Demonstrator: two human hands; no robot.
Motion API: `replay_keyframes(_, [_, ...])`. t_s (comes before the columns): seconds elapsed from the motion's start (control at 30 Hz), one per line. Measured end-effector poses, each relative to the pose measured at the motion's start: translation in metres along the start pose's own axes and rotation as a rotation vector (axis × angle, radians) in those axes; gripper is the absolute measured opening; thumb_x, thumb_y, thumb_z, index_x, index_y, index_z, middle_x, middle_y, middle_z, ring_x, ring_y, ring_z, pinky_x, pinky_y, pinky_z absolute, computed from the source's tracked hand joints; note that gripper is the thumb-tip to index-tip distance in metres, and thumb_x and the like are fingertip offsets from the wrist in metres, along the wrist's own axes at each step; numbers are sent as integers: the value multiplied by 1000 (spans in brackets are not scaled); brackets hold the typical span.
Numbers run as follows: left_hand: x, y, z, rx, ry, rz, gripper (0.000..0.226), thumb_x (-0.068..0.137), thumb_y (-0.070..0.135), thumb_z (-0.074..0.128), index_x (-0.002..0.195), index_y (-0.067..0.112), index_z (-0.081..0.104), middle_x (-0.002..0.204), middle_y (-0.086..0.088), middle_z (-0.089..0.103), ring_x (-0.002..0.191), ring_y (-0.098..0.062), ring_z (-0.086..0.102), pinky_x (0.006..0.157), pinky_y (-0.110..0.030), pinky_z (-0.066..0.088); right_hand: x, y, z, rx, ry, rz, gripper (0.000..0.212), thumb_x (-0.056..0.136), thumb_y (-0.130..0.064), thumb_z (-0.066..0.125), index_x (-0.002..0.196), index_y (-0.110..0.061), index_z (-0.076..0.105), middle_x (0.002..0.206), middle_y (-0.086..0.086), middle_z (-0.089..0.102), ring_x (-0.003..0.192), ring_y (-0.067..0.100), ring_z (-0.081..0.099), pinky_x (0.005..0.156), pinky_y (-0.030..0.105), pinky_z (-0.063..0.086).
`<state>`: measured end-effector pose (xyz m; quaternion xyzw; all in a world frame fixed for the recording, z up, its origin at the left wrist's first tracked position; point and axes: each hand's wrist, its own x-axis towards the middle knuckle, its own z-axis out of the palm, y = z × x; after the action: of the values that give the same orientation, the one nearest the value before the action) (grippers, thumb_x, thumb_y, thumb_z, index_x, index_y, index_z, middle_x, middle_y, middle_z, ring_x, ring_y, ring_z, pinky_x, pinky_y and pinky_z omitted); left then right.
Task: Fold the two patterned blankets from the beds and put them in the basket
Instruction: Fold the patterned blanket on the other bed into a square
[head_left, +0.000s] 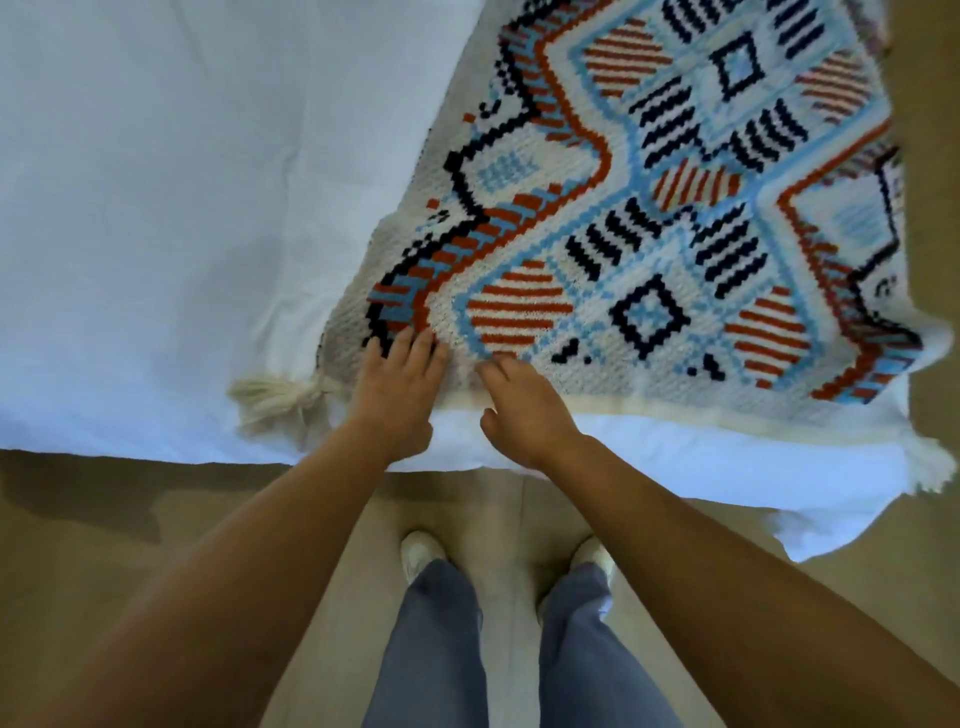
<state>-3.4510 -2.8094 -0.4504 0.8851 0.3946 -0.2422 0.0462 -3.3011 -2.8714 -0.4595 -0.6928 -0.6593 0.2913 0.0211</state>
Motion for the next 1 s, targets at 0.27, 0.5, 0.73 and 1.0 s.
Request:
replay_keyframes(0.27, [58,154,-34,-24,51,237,66,90,30,49,144,15,14,151,-12,19,136,-31,22,108,-47,22,-98,188,-49,-329,-68,427,72,82,-9,54,144,-16,17,152,13,18,140,33,14,112,48,20])
replay_keyframes(0.5, [100,254,-50,69,84,201,67,90,25,50,144,14,14,135,-13,35,118,-30,42,91,-41,42,-126,292,-71,-496,12,434,50,86,-13,56,132,-8,38,128,23,46,115,38,47,92,51,42])
replay_keyframes(0.73, [93,303,-52,53,-66,302,56,94,8,34,145,7,11,145,-16,26,121,-35,40,87,-43,49,-147,340,-87,-348,-269,549,27,94,-11,45,119,-7,55,119,14,60,110,33,57,87,42,47])
replay_keyframes(1.0, [84,321,-65,-4,-89,214,71,87,55,36,142,13,19,140,-9,38,121,-29,43,88,-41,47,-163,336,-96,-357,-459,448,42,80,-23,58,120,-15,49,113,5,59,104,24,58,80,34,47])
